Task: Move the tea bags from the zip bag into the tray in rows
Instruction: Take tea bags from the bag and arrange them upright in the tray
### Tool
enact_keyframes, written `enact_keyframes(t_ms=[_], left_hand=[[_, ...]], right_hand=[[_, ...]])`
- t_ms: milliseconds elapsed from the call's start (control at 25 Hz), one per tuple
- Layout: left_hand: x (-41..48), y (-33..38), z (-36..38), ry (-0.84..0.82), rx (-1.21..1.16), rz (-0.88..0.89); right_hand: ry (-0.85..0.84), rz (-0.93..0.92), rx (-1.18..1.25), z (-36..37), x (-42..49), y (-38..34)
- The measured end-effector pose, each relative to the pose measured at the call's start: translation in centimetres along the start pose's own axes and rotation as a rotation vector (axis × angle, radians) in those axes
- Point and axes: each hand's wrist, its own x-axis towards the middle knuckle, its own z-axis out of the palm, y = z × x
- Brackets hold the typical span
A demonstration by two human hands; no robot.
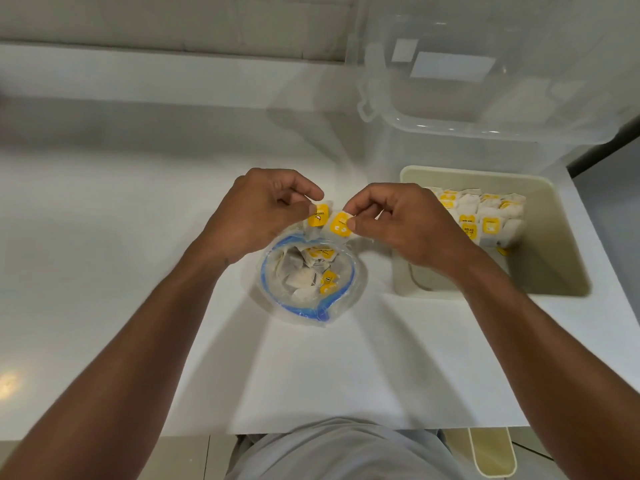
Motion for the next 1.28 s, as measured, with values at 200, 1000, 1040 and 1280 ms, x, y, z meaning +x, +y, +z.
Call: enact_keyframes(t_ms=[200,1000,1040,1280], left_hand=[[0.1,0.7,0.4,-0.009,0.053,0.053],[7.1,9.7,10.2,-0.250,0.126,0.206],[7.4,10.2,11.0,-0.262,0.125,0.211],[9.0,13.2,15.9,-0.297,0.238,0.234]], right_hand=[[0.081,0.019,-0.058,-0.9,-0.6,0.1],[0.162,0.064,-0.189,-12.9,-4.8,7.0],[0.168,0.071,-0.197,-13.6,-5.0,7.7],[0.170,0.134,-0.301,-17.4,-5.8,12.2]])
